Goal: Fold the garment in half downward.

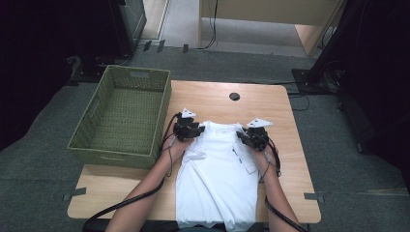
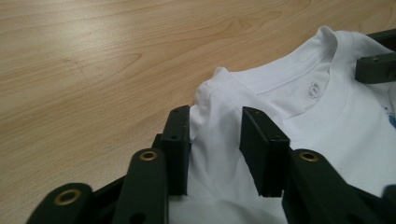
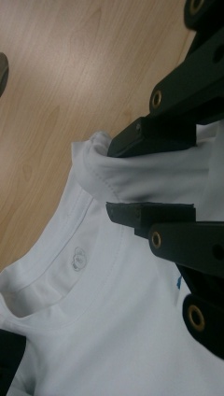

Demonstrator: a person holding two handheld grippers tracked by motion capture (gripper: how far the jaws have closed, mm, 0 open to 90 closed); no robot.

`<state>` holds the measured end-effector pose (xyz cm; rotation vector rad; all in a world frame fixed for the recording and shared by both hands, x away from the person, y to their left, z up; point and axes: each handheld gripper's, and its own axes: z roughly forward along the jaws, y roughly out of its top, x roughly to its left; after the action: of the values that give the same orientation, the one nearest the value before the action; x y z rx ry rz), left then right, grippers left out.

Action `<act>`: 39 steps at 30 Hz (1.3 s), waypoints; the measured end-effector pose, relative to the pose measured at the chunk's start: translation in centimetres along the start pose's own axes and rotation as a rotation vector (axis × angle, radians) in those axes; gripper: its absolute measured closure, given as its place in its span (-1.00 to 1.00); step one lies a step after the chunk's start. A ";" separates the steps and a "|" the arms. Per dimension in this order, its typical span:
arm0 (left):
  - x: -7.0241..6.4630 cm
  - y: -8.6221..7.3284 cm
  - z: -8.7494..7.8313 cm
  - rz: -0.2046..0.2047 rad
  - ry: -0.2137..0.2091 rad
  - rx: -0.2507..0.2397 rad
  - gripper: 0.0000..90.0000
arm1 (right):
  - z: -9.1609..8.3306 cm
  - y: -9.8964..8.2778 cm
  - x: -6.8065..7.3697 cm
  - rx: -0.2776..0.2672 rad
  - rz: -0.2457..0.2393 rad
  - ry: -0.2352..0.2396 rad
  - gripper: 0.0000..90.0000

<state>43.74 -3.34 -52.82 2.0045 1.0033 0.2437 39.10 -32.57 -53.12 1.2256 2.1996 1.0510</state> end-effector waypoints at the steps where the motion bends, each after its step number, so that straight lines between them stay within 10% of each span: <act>1: 0.0 0.0 0.0 0.013 0.004 0.004 0.48 | 0.0 0.0 -0.1 0.001 0.010 0.006 0.59; 11: 0.6 -0.1 -0.2 0.000 -0.027 0.017 0.93 | -0.2 -0.1 0.1 0.002 0.043 -0.007 0.88; 22: 0.7 0.0 -0.2 -0.026 -0.033 0.019 0.98 | 0.4 0.3 -0.9 0.002 0.079 0.015 0.97; 27: 1.3 0.4 0.1 -0.143 -0.063 0.014 0.98 | 0.9 0.8 -1.2 -0.003 0.073 0.014 0.98; 39: 2.1 1.7 0.4 -0.141 -0.036 -0.008 0.98 | 0.9 2.4 -2.9 -0.023 0.092 0.029 0.98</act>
<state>46.26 -2.57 -52.11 1.9152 1.1132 0.1348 42.48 -33.88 -51.86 1.3207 2.1637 1.1339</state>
